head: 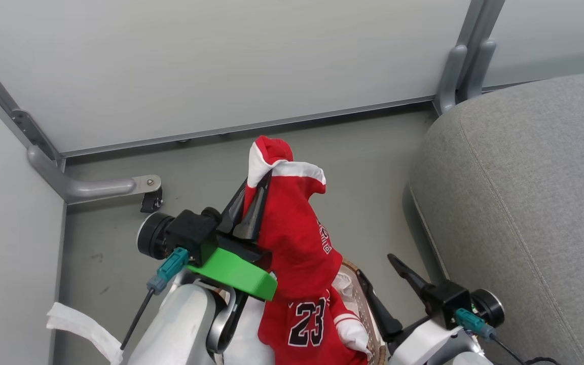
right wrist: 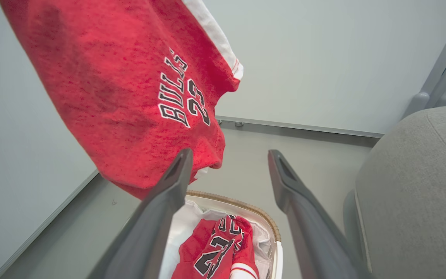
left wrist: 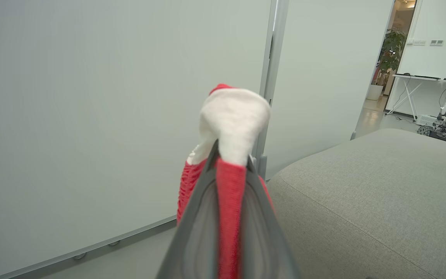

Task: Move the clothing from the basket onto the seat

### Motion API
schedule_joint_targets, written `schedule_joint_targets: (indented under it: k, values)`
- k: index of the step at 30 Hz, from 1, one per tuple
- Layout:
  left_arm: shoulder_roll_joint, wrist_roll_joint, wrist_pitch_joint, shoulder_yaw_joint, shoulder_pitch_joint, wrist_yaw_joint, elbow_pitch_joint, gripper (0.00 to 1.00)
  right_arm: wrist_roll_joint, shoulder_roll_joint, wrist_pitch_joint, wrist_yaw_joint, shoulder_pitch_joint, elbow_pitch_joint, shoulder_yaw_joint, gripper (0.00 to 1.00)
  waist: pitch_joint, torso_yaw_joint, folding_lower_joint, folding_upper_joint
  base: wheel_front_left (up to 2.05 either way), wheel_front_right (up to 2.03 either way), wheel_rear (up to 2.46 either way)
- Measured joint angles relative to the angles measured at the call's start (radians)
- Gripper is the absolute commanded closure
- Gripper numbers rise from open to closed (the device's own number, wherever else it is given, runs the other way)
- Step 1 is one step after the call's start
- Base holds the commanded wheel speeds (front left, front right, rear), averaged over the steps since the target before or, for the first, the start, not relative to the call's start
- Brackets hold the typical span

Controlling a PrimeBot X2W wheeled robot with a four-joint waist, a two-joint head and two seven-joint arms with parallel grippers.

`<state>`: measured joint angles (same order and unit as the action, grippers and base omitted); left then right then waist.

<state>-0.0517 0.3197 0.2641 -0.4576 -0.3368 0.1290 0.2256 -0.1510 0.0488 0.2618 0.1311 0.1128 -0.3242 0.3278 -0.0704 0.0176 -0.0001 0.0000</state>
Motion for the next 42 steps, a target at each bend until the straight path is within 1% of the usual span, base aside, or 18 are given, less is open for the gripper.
schedule_joint_targets:
  k: [7,11,15,23,32,39,40,41,42]
  values:
    - [0.001,0.002,0.000,-0.023,-0.002,0.000,0.000,1.00,-0.025,0.011,0.000,0.000,0.047,0.037,0.138,0.00,0.005,-0.015,0.0000,0.0000,0.00,0.00,0.00]
    - [0.001,0.007,0.000,-0.036,-0.002,0.000,-0.004,1.00,-0.049,0.012,0.000,0.000,0.097,0.033,0.185,0.00,0.005,-0.023,0.0000,0.0000,0.00,0.00,0.00]
    - [0.002,0.022,0.000,-0.060,-0.002,0.000,-0.007,1.00,-0.052,0.013,0.000,0.000,0.157,-0.001,0.226,0.00,0.004,-0.036,0.0000,0.0000,0.00,0.00,0.00]
    - [0.001,0.040,0.000,-0.111,-0.015,0.000,-0.016,1.00,-0.044,0.007,0.000,0.000,0.249,-0.021,0.243,0.00,-0.002,-0.070,0.0000,0.0000,0.00,0.00,0.00]
    - [0.002,0.058,0.000,-0.183,-0.029,0.000,-0.034,1.00,-0.051,0.003,0.000,0.000,0.269,-0.110,0.269,0.00,-0.001,-0.099,0.0000,0.0000,0.00,0.00,0.00]
    - [0.002,0.066,0.000,-0.215,-0.033,0.000,-0.041,1.00,-0.076,0.000,0.000,0.000,0.266,-0.158,0.276,0.00,0.004,-0.118,0.0000,0.0000,0.00,0.00,0.00]
    - [0.002,0.067,0.000,-0.218,-0.034,0.000,-0.041,1.00,-0.079,0.000,0.000,0.000,0.265,-0.169,0.276,0.08,0.005,-0.121,0.0000,0.0000,0.00,0.00,0.00]
    - [0.002,0.069,0.000,-0.220,-0.034,0.000,-0.041,1.00,-0.080,0.001,0.000,0.000,0.264,-0.176,0.276,0.23,0.005,-0.123,0.0000,0.0000,0.00,0.00,0.00]
    - [0.002,0.073,0.000,-0.222,-0.035,0.000,-0.041,1.00,-0.085,0.001,0.000,0.000,0.263,-0.185,0.277,0.47,0.005,-0.126,0.0000,0.0000,0.00,0.00,0.00]
